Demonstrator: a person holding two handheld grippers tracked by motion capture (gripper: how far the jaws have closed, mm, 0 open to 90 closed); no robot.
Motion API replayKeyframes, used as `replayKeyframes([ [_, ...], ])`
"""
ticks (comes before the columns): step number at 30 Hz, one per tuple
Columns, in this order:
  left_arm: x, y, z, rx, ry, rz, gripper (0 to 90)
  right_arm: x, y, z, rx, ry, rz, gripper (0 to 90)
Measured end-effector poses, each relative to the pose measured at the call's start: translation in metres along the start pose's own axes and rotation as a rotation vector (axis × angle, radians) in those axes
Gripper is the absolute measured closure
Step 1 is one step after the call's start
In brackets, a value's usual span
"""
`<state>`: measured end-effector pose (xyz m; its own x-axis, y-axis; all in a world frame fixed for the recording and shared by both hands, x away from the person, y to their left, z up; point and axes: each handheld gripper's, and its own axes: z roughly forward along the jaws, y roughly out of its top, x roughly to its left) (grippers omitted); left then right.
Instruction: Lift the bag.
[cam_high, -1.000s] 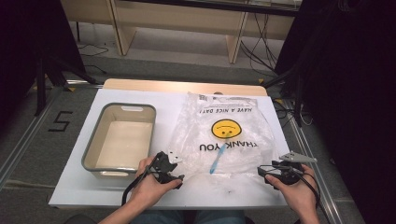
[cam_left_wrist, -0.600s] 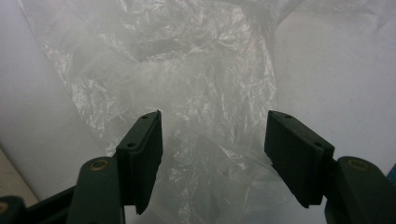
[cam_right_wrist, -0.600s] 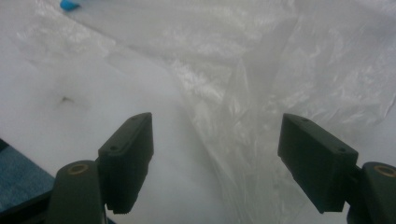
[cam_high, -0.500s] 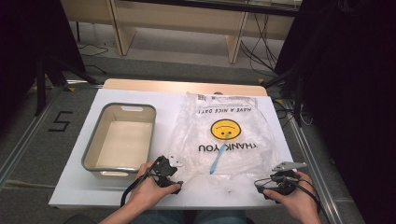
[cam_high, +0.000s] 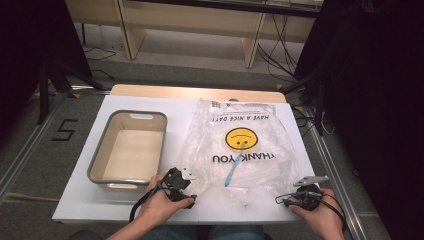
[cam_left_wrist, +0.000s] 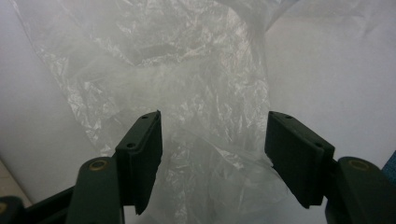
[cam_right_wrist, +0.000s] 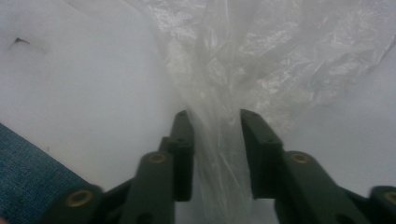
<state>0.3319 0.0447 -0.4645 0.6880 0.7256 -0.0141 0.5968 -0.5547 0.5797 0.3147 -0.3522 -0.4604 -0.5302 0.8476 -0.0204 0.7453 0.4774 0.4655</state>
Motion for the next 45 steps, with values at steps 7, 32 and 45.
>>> replayKeyframes([
  [7, -0.002, 0.0, -0.002, 0.003, 0.001, 0.005, 34.8, -0.001, 0.001, 0.0, 0.003, 0.006, 0.006, 84.0],
  [32, -0.006, 0.001, 0.01, 0.08, -0.047, 0.053, 87.2, -0.006, 0.0, 0.0, -0.004, -0.013, 0.048, 89.3],
  [45, -0.001, 0.007, -0.011, -0.033, -0.016, 0.06, 89.1, -0.009, 0.001, -0.008, -0.059, -0.05, 0.071, 89.9],
])
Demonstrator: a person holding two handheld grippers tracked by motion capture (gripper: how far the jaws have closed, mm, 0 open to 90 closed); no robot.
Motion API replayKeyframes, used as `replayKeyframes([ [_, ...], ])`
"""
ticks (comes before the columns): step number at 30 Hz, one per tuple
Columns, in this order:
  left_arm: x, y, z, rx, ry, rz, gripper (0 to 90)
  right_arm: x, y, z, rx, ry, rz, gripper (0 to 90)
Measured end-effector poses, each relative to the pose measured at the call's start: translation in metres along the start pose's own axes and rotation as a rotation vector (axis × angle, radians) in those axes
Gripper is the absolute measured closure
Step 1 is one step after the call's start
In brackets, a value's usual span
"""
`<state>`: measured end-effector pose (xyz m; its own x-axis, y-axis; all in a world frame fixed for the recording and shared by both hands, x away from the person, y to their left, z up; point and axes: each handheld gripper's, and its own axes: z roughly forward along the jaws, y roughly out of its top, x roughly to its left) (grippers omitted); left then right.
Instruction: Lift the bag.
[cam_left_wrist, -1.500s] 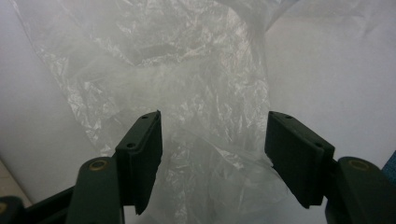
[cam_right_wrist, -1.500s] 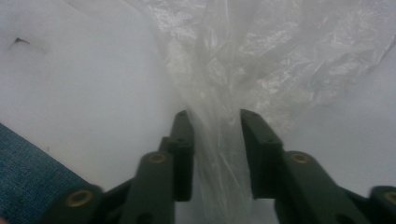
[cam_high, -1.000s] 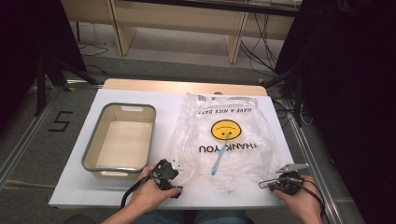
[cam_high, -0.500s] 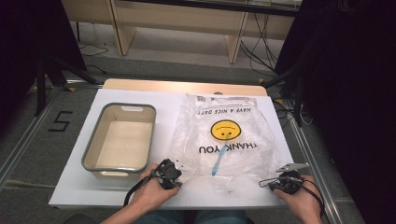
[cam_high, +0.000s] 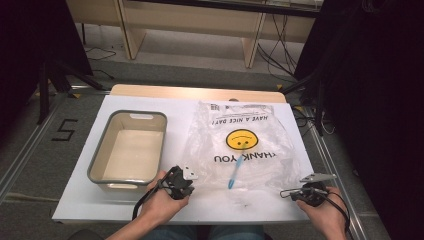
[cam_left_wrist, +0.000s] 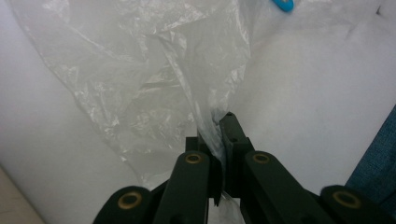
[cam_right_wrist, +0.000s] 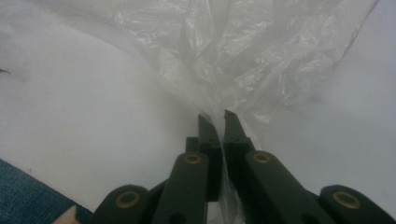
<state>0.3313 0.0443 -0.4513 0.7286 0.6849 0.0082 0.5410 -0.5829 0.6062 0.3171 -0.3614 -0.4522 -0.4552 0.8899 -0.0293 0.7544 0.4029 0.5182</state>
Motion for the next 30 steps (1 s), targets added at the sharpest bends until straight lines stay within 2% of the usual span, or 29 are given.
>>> replayKeyframes([
  [9, 0.004, 0.003, -0.008, -0.053, 0.025, 0.014, 89.2, -0.001, 0.003, -0.006, -0.05, -0.021, 0.013, 90.0],
  [30, 0.015, 0.012, -0.031, -0.187, 0.096, 0.012, 89.3, -0.004, 0.007, -0.018, -0.151, -0.067, 0.044, 90.0],
])
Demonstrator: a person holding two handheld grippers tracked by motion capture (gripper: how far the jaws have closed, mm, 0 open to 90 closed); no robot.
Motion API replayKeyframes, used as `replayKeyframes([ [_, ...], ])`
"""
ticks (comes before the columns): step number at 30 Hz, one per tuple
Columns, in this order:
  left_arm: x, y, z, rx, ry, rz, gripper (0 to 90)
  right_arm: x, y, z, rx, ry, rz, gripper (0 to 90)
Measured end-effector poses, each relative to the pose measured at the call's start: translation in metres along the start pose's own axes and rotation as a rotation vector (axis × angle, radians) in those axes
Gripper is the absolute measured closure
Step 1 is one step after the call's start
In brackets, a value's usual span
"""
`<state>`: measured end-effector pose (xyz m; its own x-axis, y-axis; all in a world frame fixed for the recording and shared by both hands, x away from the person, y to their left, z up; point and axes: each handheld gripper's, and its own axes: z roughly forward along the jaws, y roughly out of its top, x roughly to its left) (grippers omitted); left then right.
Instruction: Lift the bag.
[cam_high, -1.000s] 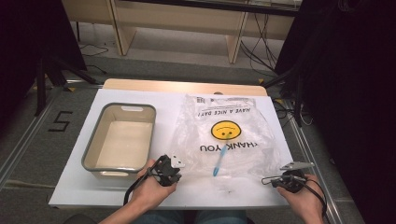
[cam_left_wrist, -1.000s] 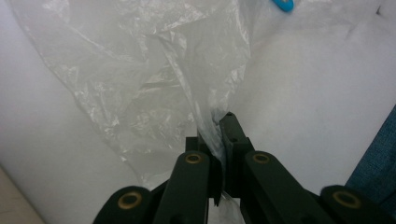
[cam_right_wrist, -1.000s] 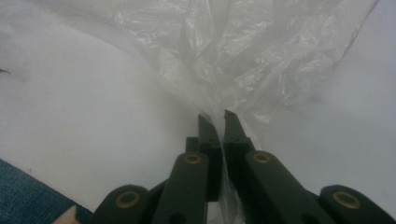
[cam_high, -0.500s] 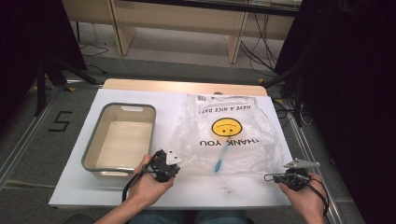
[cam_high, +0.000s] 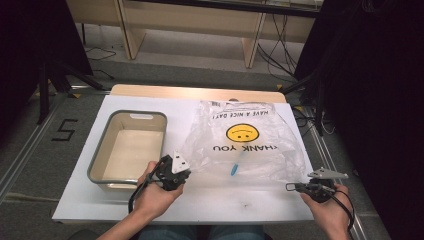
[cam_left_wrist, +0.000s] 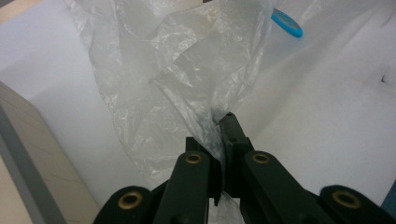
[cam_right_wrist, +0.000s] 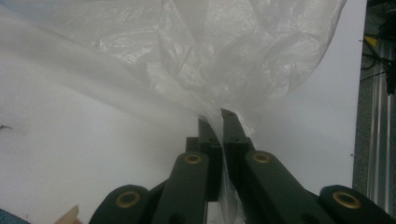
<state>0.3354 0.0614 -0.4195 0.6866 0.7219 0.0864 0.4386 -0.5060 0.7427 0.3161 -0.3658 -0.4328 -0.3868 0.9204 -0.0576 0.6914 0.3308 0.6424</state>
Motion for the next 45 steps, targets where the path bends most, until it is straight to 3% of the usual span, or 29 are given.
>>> replayKeyframes([
  [17, 0.01, 0.006, -0.011, -0.072, 0.04, -0.029, 89.3, 0.002, 0.01, -0.013, -0.144, -0.039, -0.017, 90.0],
  [27, 0.018, 0.009, -0.018, -0.143, 0.078, -0.046, 89.3, 0.004, 0.016, -0.023, -0.316, -0.053, -0.026, 90.0],
  [34, 0.019, 0.012, -0.023, -0.186, 0.094, -0.048, 89.3, 0.006, 0.019, -0.03, -0.398, -0.073, -0.026, 90.0],
  [45, 0.021, 0.023, -0.034, -0.281, 0.122, -0.052, 89.3, 0.005, 0.018, -0.032, -0.434, -0.076, -0.007, 90.0],
])
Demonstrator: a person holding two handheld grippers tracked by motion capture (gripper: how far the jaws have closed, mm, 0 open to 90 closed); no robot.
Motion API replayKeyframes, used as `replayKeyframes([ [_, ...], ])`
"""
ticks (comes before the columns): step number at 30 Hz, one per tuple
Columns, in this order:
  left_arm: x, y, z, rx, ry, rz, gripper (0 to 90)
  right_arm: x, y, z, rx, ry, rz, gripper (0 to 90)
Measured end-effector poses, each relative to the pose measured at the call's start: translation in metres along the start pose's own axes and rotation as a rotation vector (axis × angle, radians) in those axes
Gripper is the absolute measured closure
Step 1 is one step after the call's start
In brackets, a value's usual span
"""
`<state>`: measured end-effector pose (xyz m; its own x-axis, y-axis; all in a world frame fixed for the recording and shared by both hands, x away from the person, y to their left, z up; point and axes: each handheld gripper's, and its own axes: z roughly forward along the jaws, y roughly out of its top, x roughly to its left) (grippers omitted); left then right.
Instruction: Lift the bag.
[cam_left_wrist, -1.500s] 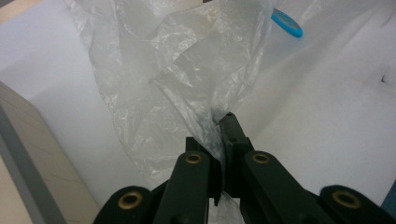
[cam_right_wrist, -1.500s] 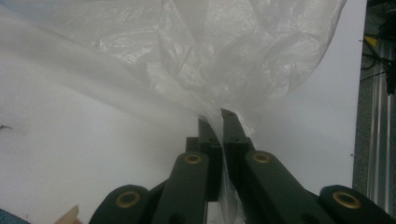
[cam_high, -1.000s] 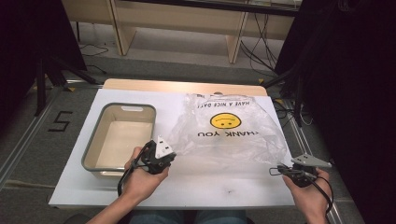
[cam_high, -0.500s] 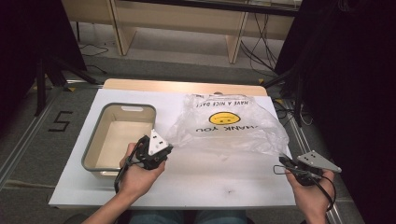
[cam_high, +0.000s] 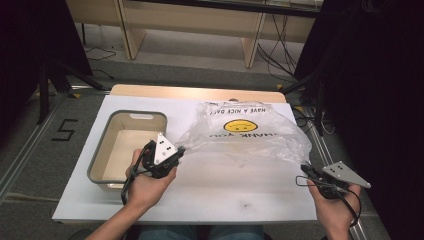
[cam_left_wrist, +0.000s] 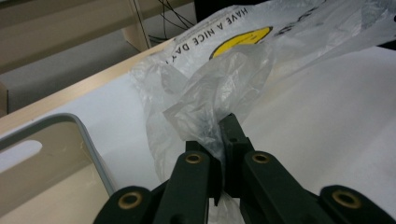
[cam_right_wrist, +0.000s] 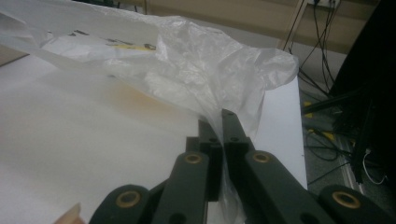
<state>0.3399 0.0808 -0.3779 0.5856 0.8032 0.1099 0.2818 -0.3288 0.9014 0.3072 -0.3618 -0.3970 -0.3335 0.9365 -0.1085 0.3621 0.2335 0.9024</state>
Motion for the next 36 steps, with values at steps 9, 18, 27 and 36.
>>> replayKeyframes([
  [9, 0.004, 0.018, -0.009, -0.077, 0.019, -0.006, 89.3, 0.001, 0.007, -0.006, -0.047, -0.013, 0.006, 90.0],
  [18, 0.005, 0.029, -0.014, -0.134, 0.029, -0.007, 89.3, 0.0, 0.013, -0.012, -0.094, -0.021, 0.012, 90.0],
  [27, 0.006, 0.041, -0.017, -0.181, 0.033, -0.021, 89.3, -0.003, 0.021, -0.018, -0.139, -0.035, 0.016, 90.0],
  [36, 0.007, 0.049, -0.019, -0.216, 0.032, -0.03, 89.3, -0.005, 0.03, -0.023, -0.18, -0.047, 0.018, 90.0],
])
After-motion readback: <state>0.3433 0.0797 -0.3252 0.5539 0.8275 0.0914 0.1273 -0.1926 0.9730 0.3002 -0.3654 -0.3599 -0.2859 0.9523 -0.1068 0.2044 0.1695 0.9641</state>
